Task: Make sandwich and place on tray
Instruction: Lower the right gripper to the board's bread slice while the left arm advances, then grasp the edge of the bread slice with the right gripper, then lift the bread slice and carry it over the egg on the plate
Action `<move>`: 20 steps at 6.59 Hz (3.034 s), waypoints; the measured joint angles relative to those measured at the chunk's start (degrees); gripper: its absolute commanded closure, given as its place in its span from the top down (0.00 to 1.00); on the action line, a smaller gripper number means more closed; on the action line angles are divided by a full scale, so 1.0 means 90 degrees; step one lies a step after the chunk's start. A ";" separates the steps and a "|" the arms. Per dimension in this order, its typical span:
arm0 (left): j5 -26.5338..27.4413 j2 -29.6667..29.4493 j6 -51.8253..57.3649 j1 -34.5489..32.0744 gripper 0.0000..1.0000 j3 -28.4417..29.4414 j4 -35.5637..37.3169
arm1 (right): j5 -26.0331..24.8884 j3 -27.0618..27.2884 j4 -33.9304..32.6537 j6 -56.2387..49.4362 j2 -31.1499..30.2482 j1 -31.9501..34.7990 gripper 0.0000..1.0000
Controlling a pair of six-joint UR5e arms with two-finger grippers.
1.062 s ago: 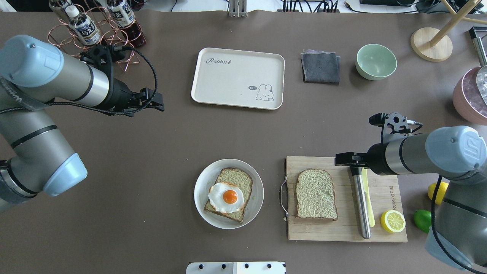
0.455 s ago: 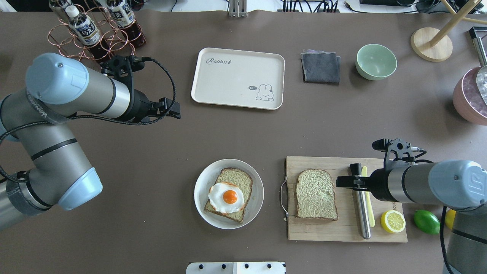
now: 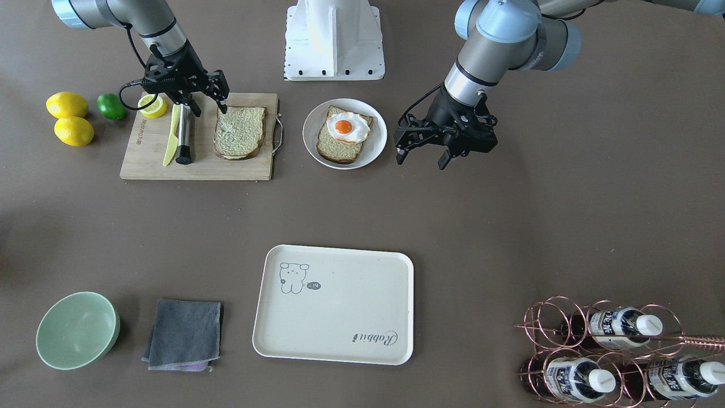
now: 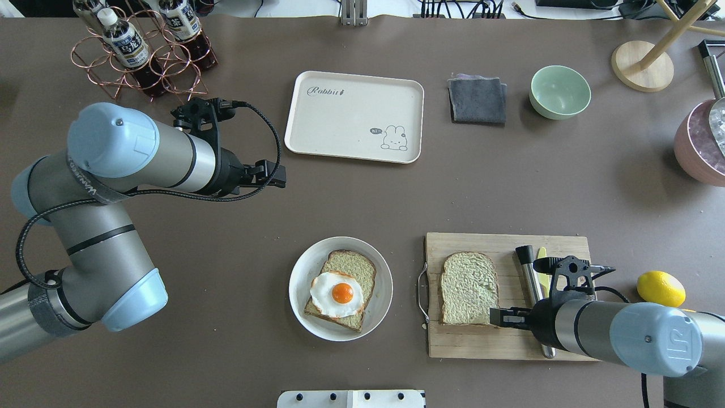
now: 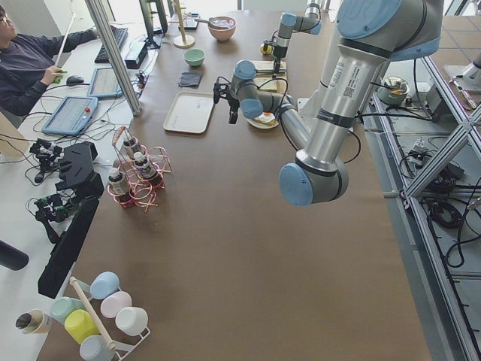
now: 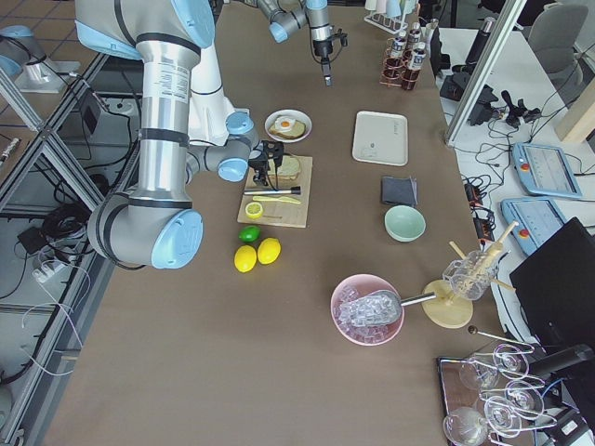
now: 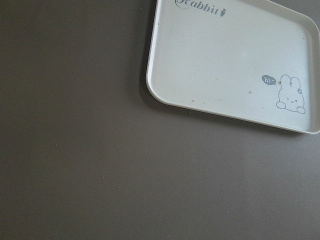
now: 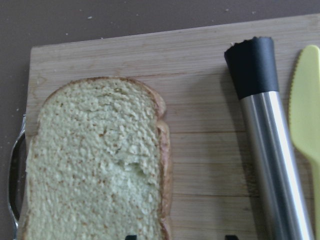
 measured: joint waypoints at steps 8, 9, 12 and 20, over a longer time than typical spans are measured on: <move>0.0003 0.0003 0.0002 0.0006 0.98 0.0013 0.0000 | -0.0101 0.0004 -0.0672 -0.0008 0.0476 -0.0040 0.00; 0.0003 0.0003 0.0007 0.0006 0.98 0.0017 0.0000 | -0.0069 0.0067 -0.0674 -0.0017 0.0493 -0.0024 0.00; 0.0000 0.0005 0.0009 0.0006 0.98 0.0015 0.0000 | 0.0267 0.0439 -0.0692 -0.0028 0.0571 0.0230 0.00; -0.0064 0.0041 0.0029 0.0003 0.98 0.0012 -0.0045 | -0.0571 -0.0282 -0.1751 0.1411 0.3229 -0.0176 0.00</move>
